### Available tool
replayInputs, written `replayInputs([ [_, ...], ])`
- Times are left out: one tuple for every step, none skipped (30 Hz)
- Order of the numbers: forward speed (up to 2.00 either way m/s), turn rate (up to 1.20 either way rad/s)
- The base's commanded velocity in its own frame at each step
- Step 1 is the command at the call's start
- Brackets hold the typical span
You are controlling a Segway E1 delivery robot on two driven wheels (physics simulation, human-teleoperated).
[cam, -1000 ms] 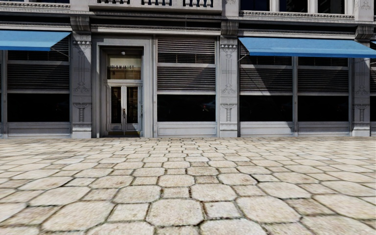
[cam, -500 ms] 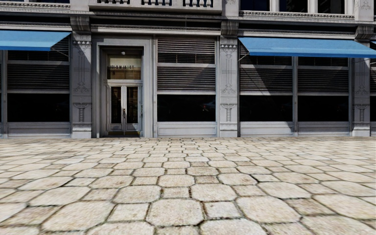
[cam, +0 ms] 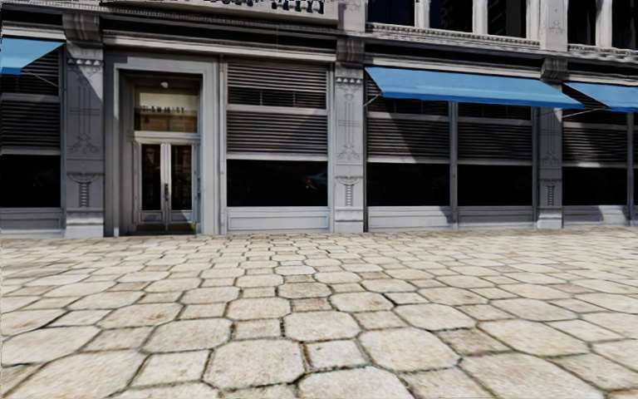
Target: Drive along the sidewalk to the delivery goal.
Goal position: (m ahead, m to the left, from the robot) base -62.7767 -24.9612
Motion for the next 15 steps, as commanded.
replayInputs([
  [0.0, -0.64],
  [0.0, -0.64],
  [0.0, -0.64],
  [0.0, -0.64],
  [0.0, -0.64],
  [0.0, -0.64],
  [0.0, -0.64],
  [0.0, -0.64],
  [0.0, -0.64],
  [0.0, -0.64],
  [0.0, -0.64],
  [0.0, -0.64],
  [0.0, -0.64],
  [0.0, -0.64],
  [0.0, -0.64],
])
